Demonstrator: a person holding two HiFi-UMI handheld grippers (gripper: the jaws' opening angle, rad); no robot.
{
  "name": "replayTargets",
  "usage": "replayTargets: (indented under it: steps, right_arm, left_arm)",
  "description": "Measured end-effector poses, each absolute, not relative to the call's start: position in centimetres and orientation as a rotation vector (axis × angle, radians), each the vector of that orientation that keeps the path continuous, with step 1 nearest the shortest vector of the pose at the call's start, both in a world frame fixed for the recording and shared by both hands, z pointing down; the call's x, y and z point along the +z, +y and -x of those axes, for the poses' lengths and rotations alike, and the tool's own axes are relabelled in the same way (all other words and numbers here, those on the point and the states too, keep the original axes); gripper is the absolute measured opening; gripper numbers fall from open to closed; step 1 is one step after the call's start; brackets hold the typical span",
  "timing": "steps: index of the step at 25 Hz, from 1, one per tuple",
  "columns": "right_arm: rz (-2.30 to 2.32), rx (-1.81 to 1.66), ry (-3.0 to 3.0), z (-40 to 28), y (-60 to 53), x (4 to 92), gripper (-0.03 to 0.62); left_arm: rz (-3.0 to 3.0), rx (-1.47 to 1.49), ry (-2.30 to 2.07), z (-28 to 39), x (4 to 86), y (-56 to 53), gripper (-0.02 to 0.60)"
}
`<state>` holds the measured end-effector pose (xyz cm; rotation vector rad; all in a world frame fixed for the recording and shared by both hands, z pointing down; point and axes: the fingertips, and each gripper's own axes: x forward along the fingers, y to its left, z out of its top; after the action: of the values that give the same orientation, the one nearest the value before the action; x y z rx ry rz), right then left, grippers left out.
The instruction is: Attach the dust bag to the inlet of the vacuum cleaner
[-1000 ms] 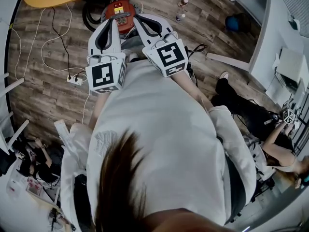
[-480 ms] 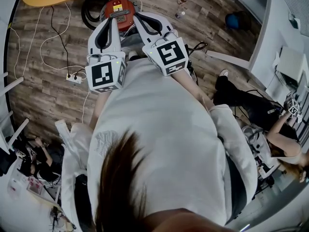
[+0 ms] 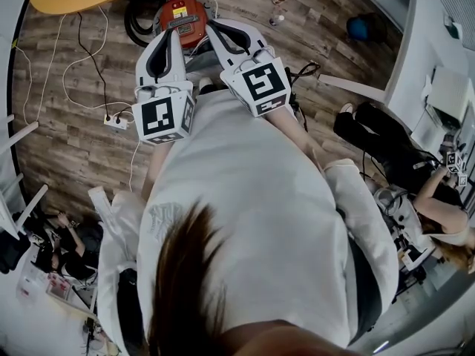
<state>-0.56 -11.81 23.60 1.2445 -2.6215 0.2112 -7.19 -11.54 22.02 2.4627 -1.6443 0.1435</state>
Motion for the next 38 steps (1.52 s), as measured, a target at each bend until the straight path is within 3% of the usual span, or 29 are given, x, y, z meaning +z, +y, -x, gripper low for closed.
replayTargets:
  steps: [38]
  right_arm:
    - [-1.235,0.189,-2.634,0.83,-11.98,23.52,0.003]
  left_arm:
    - [-2.48,0.127,-1.614,6.87,22.0,-11.45,0.017]
